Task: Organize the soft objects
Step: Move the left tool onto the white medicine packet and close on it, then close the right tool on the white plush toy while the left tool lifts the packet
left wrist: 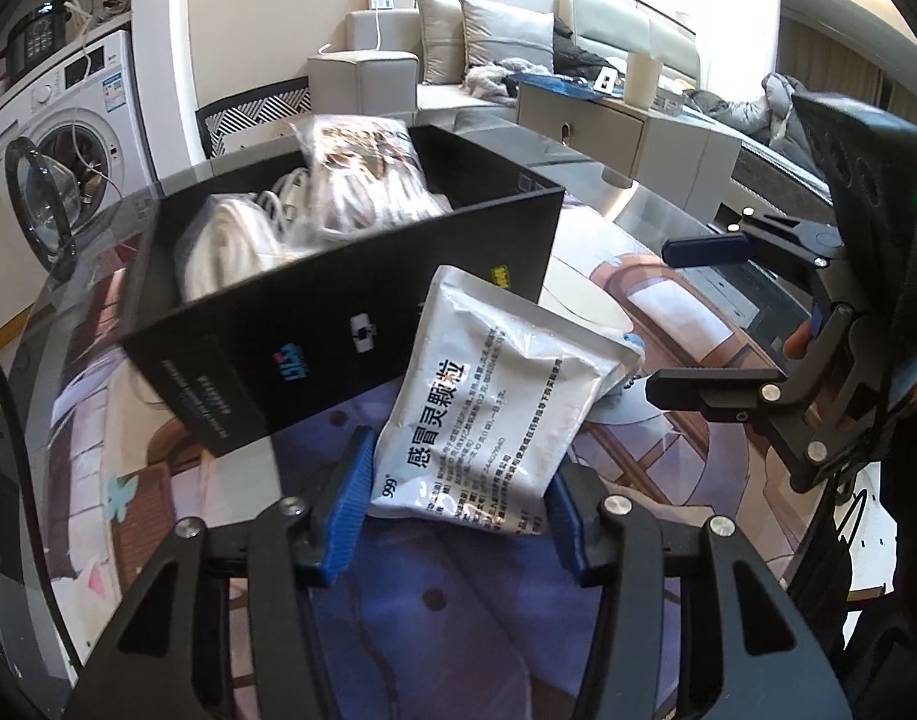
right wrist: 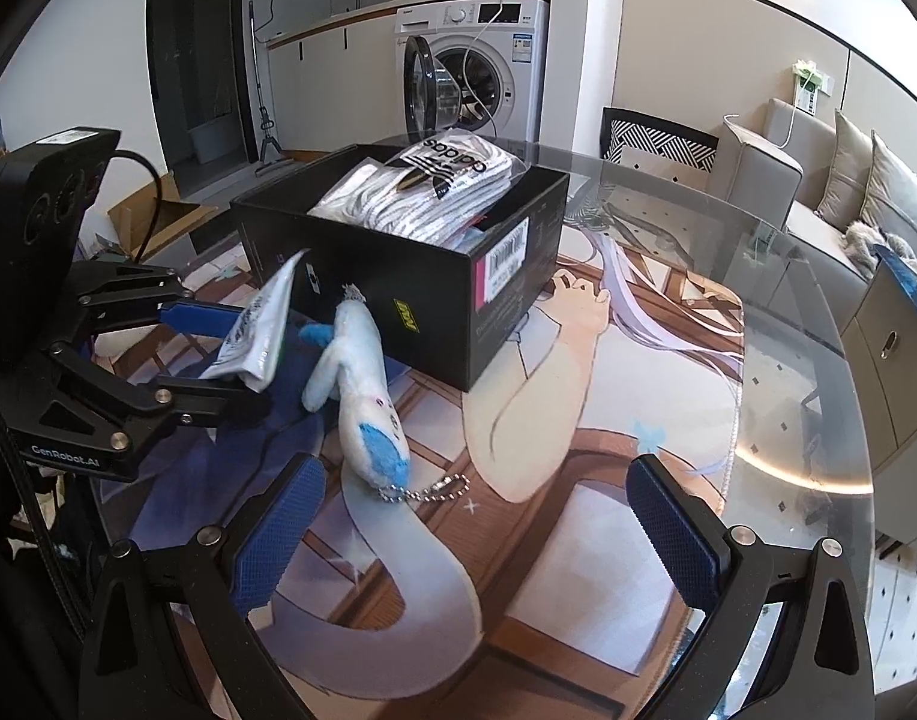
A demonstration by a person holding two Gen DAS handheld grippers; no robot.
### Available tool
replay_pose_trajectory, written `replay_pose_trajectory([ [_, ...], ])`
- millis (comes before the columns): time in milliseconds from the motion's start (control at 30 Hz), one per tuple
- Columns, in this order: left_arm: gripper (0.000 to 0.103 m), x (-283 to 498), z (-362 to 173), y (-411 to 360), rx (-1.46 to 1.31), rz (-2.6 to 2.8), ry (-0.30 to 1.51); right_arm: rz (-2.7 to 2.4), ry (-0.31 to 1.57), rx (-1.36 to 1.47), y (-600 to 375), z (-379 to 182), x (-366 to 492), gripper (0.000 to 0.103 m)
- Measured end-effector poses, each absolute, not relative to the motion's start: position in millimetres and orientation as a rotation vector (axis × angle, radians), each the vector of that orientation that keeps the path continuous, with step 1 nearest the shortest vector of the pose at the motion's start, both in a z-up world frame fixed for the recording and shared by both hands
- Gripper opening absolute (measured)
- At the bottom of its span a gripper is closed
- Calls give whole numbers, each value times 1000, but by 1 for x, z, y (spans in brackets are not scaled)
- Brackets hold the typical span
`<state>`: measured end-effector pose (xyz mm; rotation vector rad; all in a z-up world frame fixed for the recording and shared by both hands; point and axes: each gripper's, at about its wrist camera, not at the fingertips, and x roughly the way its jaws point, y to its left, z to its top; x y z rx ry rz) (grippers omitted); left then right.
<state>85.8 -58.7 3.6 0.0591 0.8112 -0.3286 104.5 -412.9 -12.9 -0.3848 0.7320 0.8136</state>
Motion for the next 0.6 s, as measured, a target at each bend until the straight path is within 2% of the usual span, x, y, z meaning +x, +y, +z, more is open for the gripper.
replay_pose_trajectory([
  [533, 51, 69, 31, -26, 11, -260, 717, 864, 778, -330, -377, -15, 112, 102],
  [600, 51, 68, 34, -23, 6, -253, 709, 878, 783, -329, -373, -14, 111, 99],
])
